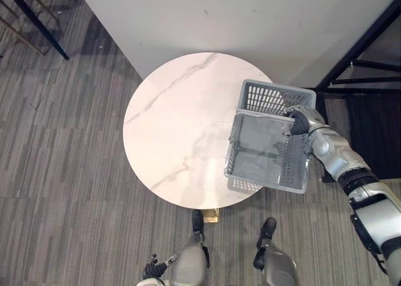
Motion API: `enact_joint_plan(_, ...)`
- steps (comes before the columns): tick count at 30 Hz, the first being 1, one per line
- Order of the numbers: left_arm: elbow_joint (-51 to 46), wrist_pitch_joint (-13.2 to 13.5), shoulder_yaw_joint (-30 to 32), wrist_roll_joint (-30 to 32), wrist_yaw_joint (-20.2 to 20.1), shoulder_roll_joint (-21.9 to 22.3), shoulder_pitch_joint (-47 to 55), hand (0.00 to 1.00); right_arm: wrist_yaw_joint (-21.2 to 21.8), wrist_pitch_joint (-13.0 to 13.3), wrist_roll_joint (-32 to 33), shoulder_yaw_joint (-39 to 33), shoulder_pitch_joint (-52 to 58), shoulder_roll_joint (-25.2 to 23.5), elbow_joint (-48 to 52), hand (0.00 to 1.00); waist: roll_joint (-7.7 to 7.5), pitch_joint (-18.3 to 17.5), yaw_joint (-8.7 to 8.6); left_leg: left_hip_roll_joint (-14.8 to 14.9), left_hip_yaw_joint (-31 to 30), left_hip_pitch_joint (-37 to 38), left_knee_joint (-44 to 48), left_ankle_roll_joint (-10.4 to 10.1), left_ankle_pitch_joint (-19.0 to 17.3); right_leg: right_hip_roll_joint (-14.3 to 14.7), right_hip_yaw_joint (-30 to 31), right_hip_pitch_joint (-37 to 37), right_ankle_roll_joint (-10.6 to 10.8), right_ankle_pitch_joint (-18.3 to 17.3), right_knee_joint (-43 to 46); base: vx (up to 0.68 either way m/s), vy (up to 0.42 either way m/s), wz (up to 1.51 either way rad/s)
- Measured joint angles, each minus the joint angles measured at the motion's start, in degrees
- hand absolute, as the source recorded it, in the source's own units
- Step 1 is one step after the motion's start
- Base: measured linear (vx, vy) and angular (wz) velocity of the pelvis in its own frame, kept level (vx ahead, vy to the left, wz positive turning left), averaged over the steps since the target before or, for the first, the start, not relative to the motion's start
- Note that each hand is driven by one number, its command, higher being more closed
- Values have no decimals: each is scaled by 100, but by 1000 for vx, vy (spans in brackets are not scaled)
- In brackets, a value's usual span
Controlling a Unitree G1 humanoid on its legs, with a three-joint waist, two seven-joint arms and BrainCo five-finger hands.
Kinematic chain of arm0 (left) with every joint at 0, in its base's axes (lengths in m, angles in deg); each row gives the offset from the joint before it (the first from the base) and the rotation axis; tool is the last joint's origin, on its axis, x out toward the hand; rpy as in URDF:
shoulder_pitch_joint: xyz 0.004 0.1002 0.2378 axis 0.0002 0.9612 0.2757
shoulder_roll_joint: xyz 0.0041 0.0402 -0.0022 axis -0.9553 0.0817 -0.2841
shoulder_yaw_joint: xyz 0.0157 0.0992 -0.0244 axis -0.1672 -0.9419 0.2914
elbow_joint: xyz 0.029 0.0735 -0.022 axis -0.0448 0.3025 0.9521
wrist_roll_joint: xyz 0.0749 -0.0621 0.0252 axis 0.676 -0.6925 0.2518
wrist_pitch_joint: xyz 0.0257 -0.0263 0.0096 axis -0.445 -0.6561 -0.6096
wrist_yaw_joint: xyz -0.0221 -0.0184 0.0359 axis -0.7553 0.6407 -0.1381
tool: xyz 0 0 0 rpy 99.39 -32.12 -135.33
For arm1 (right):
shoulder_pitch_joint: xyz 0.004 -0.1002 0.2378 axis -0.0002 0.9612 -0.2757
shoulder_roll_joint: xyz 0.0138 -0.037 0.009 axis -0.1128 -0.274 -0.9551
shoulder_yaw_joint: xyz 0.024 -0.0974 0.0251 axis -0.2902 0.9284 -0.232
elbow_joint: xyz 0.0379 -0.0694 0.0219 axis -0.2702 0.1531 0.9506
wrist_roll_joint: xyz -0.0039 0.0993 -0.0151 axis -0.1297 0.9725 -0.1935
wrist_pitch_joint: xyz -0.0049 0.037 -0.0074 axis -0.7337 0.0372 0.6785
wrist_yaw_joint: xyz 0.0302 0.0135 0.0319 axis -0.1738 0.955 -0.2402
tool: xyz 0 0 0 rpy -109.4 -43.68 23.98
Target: Pick vegetable in the basket
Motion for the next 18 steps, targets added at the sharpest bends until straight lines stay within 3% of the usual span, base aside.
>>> enact_joint_plan(15, -44, -52, -24, 46, -6, -1, 1, 0, 118, -23, -2, -8, 267, 4, 63, 100, -21, -12, 23, 2, 39, 224, -1, -7, 1, -2, 83, 198, 4, 20, -12, -2, 0, -1)
enact_joint_plan(18, -40, -61, -27, 60, -10, -1, 4, 0, 215, -22, -2, 211, 552, 165, 545, 100, -48, -27, 19, 4, 94, 280, 0, -6, 1, 0, 141, 213, 11, 49, -12, -19, 5, -8)
